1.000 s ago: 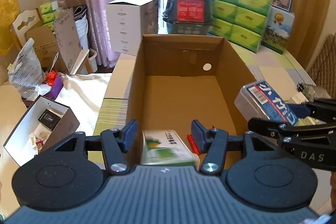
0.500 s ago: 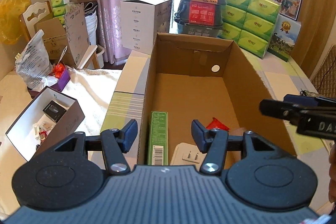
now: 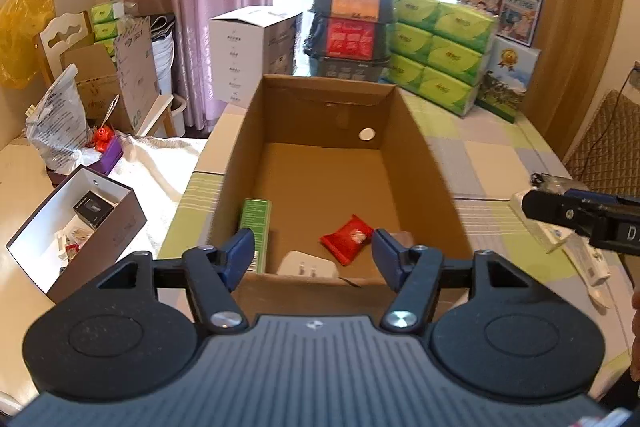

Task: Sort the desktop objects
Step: 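Open the left tool to drop the green box while the right tool drops the floss box, then move both tools back to the table, right tool toward the white spoon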

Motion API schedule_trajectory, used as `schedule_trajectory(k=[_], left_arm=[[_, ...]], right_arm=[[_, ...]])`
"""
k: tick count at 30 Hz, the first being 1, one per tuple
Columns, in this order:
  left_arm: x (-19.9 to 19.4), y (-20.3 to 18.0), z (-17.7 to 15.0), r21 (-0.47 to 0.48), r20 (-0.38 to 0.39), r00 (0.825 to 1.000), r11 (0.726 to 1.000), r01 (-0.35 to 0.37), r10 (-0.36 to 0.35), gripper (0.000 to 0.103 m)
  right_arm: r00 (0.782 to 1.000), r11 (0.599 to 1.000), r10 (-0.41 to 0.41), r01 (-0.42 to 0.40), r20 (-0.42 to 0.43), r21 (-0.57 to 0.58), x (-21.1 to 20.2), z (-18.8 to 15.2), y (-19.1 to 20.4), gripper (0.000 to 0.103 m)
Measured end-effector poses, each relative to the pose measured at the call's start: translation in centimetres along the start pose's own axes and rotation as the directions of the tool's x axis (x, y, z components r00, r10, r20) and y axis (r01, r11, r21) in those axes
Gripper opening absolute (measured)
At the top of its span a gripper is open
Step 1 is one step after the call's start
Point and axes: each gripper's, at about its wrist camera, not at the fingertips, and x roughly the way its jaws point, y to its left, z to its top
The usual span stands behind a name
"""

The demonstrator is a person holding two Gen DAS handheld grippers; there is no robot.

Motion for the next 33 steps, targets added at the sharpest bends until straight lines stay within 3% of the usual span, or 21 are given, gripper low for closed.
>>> schedule_trajectory(k=[6,9,19,33], left_arm=[[-1.9,-2.7,-0.4,0.023,0.024,1.000,1.000,0.020,-0.021,0.079],[-2.6,-4.2,-0.7,0.038,0.032,0.999,0.999,0.039,-0.040,0.082],[-3.9,-9.6,-1.3,0.081,0.054,0.987,0.986,0.145,-0.150,0.101],[-2.2,-17.5,-1.5,0.158,0.017,0.962,0.951,0.265,-0.271,0.101]], right_arm=[[0.999,0.999,-0.035,0.035,0.007,-0.003,-3.2,-1.4,-1.6,0.090],[0.998,0.998,-0.067,0.067,0.012,0.004,-4.8,-2.4,-2.6,0.091],[0.985,0.981,-0.175,0.175,0.001,0.086,-9.6,-5.7,-6.3,0.092],[0.945,0.936,-0.325,0.326,-0.027,0.135,-13.2,-9.6,-12.5,0.092]])
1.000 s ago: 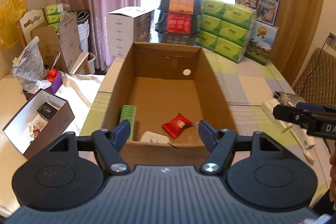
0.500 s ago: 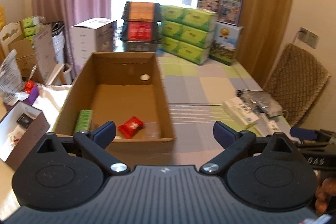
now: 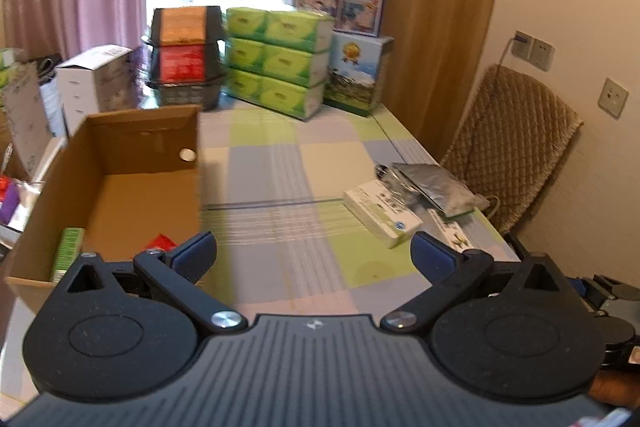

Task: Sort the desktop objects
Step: 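Move both tools back to the table, right tool toward the white spoon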

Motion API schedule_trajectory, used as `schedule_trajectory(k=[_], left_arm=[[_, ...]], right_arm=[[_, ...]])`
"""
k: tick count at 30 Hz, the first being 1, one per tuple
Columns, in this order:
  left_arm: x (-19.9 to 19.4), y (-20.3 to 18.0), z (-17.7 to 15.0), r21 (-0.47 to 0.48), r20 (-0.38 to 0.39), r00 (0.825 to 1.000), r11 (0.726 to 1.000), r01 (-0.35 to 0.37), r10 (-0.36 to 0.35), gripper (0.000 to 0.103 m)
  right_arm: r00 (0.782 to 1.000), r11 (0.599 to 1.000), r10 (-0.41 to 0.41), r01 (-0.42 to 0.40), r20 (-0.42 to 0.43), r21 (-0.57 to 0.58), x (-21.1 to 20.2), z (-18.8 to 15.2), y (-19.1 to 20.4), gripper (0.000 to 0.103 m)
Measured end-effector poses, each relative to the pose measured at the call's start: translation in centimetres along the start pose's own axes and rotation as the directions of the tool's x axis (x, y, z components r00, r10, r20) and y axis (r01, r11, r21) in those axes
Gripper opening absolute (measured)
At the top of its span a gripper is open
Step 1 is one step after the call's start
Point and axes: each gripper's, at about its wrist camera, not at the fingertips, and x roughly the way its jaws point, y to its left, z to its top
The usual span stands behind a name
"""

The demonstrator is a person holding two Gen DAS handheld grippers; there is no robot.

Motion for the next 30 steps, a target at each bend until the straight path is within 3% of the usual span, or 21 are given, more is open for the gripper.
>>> schedule_trajectory(k=[8,12,21,26,30], left_arm=[[3.6,-2.1,-1.0,0.029,-0.064,0.997,0.999,0.043,-0.041,0.101],[5.9,-3.3,-1.7,0.053,-0.097,0.994,0.997,0.062,-0.056,0.101],[11.0,-5.6,-2.9,0.084,-0.114,0.992,0.994,0.067,-0.057,0.101],[14.3,-6.2,-3.5,0.101,-0.145,0.988,0.992,0.075,-0.060,0.101],[16.2,-6.3,-4.5,0.116,-0.150,0.987,0.990,0.079,-0.061,0.101]], right_arm=[[0.996,0.997,-0.082,0.082,-0.027,0.006,1.0,-1.3,-4.4,0.092],[0.996,0.997,-0.081,0.081,-0.039,-0.012,2.7,-1.6,-6.0,0.092],[0.996,0.995,-0.011,0.002,-0.085,-0.101,6.9,-2.8,-7.9,0.075],[0.997,0.999,-0.007,0.003,-0.079,-0.053,8.1,-2.7,-8.9,0.071],[0.996,0.999,-0.001,-0.003,-0.090,-0.044,8.6,-2.5,-9.2,0.062]])
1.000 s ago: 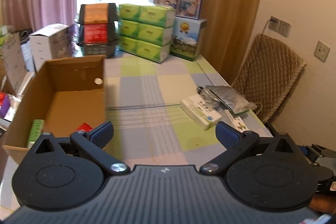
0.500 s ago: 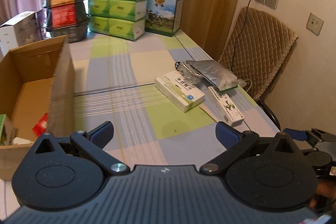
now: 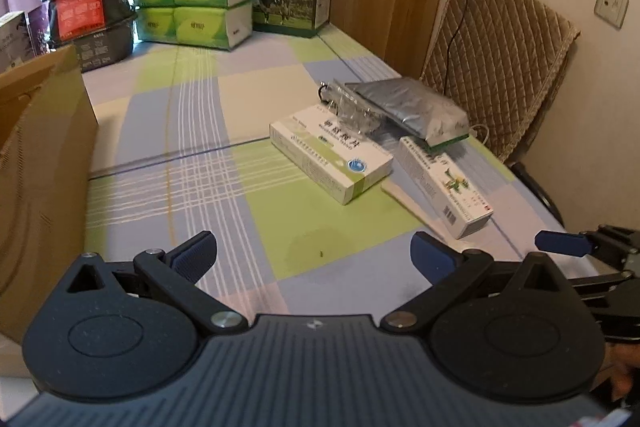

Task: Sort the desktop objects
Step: 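Move both tools back to the table, right tool toward the white spoon, then grasp the white plastic spoon by its handle with the left tool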

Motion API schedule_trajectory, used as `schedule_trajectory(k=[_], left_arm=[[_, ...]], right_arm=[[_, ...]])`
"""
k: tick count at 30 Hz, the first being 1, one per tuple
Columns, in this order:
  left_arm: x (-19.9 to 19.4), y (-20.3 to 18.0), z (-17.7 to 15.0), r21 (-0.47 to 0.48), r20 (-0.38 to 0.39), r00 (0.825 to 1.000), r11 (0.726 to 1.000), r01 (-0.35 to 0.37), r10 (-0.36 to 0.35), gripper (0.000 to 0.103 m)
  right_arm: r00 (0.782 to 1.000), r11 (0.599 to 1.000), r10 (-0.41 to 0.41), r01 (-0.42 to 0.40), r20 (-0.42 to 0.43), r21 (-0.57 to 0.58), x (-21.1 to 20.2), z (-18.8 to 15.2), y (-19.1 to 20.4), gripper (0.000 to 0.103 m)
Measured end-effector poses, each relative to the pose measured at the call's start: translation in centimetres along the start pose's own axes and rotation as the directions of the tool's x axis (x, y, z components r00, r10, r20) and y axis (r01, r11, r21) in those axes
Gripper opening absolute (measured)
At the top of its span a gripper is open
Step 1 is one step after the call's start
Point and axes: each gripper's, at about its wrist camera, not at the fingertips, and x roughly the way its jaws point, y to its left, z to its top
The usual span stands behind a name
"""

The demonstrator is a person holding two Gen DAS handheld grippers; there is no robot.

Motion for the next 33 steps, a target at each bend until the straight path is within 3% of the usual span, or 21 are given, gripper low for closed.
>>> schedule_trajectory(k=[8,10,16,21,27,33], left_arm=[[1.4,1.6,-1.6,-0.078,-0.033,0.999,0.996,0.031,-0.034,0.101],[1.3,1.6,-1.6,-0.084,-0.026,0.999,0.996,0.042,-0.045,0.101],[1.5,2.0,-1.6,-0.114,-0.032,0.997,0.992,0.060,-0.064,0.101],[1.5,1.2,-1.7,-0.097,-0.033,0.996,0.992,0.085,-0.089,0.101],[1.3,-1.3,-1.7,-0.078,-0.030,0.991,0.989,0.127,-0.129,0.101],[1.9,-4.7,-2.2,-0.050,-0.042,0.988,0.988,0.146,-0.148,0.097]], right_arm=[[0.999,1.000,0.019,-0.019,-0.037,-0.002,1.5,-0.1,0.9,0.047],[0.999,1.000,0.027,-0.027,-0.042,0.005,1.9,0.0,1.2,0.038],[0.987,0.989,0.150,-0.150,-0.051,-0.005,2.3,-0.2,2.5,0.038],[0.996,0.995,0.092,-0.092,-0.008,-0.028,1.0,-0.6,2.0,0.039],[0.996,0.996,-0.042,0.035,0.081,0.086,-0.9,-0.7,-1.4,0.049],[0.990,0.979,-0.133,0.122,0.056,0.160,-0.9,-0.2,-3.7,0.052]])
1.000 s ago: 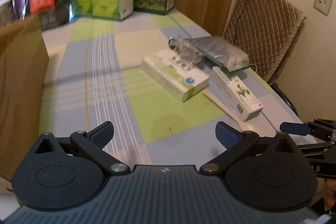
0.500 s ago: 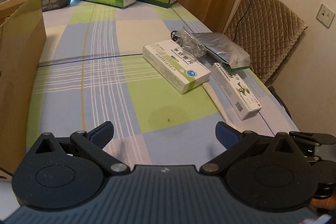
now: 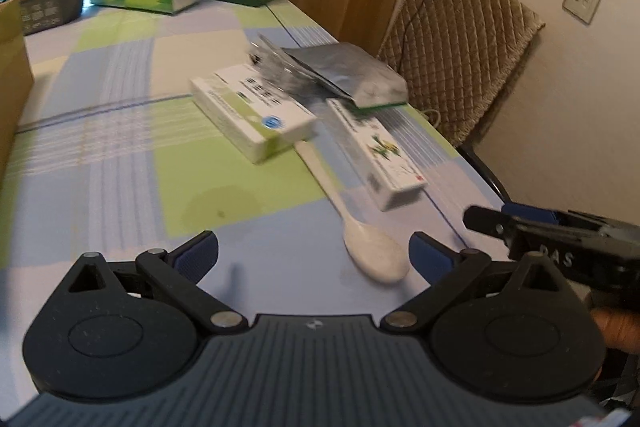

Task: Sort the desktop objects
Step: 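Grasp the white plastic spoon by its handle with the left tool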

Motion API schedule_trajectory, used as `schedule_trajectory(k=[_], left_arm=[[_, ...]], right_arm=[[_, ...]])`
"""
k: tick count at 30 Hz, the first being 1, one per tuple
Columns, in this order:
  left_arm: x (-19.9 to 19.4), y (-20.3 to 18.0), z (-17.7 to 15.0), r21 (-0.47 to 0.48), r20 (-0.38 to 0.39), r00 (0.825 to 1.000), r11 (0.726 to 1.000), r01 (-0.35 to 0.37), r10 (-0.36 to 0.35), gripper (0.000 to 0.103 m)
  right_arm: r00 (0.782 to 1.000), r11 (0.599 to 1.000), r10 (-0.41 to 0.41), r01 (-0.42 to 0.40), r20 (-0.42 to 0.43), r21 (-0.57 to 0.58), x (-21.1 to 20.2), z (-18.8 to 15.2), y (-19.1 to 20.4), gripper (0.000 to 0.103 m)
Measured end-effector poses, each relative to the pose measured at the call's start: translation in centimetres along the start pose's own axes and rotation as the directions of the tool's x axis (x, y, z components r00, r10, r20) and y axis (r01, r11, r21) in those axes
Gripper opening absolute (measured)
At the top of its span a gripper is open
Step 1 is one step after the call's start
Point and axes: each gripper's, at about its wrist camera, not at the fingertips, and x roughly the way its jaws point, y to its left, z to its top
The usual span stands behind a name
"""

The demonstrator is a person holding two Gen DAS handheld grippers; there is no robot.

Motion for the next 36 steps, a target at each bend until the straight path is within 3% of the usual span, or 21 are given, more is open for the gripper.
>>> schedule_trajectory(k=[11,13,17,19,27,30,34,36], left_arm=[[3.7,-3.3,-0.7,0.022,-0.032,0.999,1.000,-0.015,0.016,0.055],[4.0,-3.6,-0.7,0.047,-0.025,0.999,0.999,-0.025,0.026,0.054],[3.7,-3.1,-0.7,0.077,-0.038,0.998,0.996,-0.044,0.047,0.018],[3.0,-2.4,-0.9,0.096,-0.049,0.997,0.993,-0.062,0.067,0.010],[-0.1,0.0,-2.8,0.229,-0.014,0.978,0.953,-0.198,0.206,0.010],[-0.6,0.8,-3.4,0.225,-0.011,0.978,0.954,-0.200,0.208,0.012],[-1.4,2.3,-4.0,0.126,0.005,0.981,0.973,-0.193,0.194,0.041],[-1.7,3.1,-4.0,0.048,0.004,0.985,0.984,-0.171,0.171,0.043]], right_arm=[[0.999,1.000,-0.020,0.019,-0.043,-0.017,0.9,-0.3,-0.9,0.052],[0.999,1.000,-0.017,0.016,-0.044,-0.016,1.0,-0.3,-0.8,0.052],[0.999,1.000,-0.005,0.005,-0.049,-0.019,1.3,-0.1,-0.4,0.052],[0.999,1.000,0.004,-0.006,-0.048,-0.022,1.4,-0.1,-0.1,0.052],[0.999,0.998,0.036,-0.039,-0.040,-0.055,1.6,0.0,1.4,0.052],[0.998,0.996,0.048,-0.050,-0.039,-0.069,1.9,0.1,2.1,0.052],[0.998,0.995,0.056,-0.059,-0.038,-0.082,2.2,0.2,2.8,0.052],[0.998,0.994,0.057,-0.060,-0.040,-0.090,2.4,0.2,3.1,0.052]])
